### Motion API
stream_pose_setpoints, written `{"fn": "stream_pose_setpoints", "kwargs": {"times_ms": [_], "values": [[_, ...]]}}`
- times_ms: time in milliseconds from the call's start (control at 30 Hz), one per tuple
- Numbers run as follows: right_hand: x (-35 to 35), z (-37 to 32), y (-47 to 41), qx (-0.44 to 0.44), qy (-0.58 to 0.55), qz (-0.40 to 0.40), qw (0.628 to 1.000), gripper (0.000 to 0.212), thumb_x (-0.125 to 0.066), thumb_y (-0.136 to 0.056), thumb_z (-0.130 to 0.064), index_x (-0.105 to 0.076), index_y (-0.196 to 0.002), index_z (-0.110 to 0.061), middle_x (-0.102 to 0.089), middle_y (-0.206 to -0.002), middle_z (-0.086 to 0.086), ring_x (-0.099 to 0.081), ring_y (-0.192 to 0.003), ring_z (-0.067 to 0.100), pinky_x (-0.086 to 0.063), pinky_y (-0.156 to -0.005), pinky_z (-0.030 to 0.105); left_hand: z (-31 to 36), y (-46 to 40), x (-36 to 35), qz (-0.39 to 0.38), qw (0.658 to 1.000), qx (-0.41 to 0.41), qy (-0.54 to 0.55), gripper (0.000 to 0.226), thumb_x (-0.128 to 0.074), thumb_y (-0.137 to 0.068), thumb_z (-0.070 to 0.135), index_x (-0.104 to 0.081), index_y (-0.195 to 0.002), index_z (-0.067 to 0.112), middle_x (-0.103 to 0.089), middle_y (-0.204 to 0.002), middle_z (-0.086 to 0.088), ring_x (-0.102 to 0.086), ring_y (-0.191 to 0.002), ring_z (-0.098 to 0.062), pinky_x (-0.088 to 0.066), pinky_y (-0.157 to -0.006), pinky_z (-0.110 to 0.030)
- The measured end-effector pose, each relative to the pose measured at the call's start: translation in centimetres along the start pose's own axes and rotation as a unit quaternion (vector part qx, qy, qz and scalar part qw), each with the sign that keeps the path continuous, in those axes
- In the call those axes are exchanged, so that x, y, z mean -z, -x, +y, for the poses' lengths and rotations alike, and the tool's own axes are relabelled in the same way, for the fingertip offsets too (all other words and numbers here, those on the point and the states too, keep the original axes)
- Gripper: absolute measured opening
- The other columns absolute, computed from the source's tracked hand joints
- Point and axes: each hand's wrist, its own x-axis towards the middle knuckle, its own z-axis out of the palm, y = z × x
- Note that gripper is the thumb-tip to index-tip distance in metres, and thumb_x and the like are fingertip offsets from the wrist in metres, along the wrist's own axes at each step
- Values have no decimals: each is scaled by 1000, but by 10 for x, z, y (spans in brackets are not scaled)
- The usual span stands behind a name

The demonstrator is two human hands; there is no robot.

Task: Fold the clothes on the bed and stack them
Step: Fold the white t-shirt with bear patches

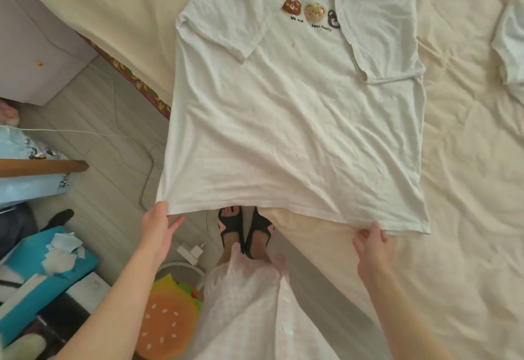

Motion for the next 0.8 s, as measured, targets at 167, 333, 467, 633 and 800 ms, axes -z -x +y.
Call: {"fn": "stream_pose_setpoints", "kwargs": {"times_ms": [167, 333, 467, 633, 800], "values": [[17, -36, -12, -104, -193, -6, 976, 54, -49, -95, -44, -44, -137, -10, -54, -131, 6, -54, -119, 20, -46, -99, 34, 13, 11, 9, -15, 992, 4, 128, 22, -41, -97, 12, -55, -114, 12, -65, -107, -5, -63, -97, -19, -49, -84, -38], [31, -69, -27, -156, -273, 28, 949, 48, -59, -91, -40, -50, -131, -15, -62, -120, 1, -63, -104, 22, -54, -85, 42, 22, 24, -1, 1, 990, -11, 143, 20, -35, -103, 21, -54, -102, 14, -62, -103, -3, -62, -92, -17, -47, -89, -39], [37, -78, -40, -212, -285, 33, 934, 41, -56, -93, -24, -48, -133, -20, -61, -122, 2, -63, -103, 25, -55, -80, 40, 21, 36, -9, 9, 988, -20, 153, 18, -38, -102, 19, -54, -100, 12, -62, -102, -4, -61, -94, -19, -47, -90, -39], [51, -79, -46, -200, -250, -5, 947, 37, -57, -92, -19, -51, -128, -17, -63, -111, -1, -62, -99, 16, -53, -83, 31, 13, 55, -12, -8, 987, -11, 159, 11, -44, -98, 6, -55, -100, 10, -64, -106, -5, -64, -95, -17, -48, -91, -40], [70, -71, -44, -101, -147, -6, 984, 19, -61, -88, -9, -54, -106, -7, -59, -115, 8, -60, -103, 22, -51, -92, 36, 17, 77, -15, 3, 985, -27, 170, 11, -44, -99, 13, -55, -101, 15, -64, -105, -2, -63, -94, -14, -49, -89, -36]]}}
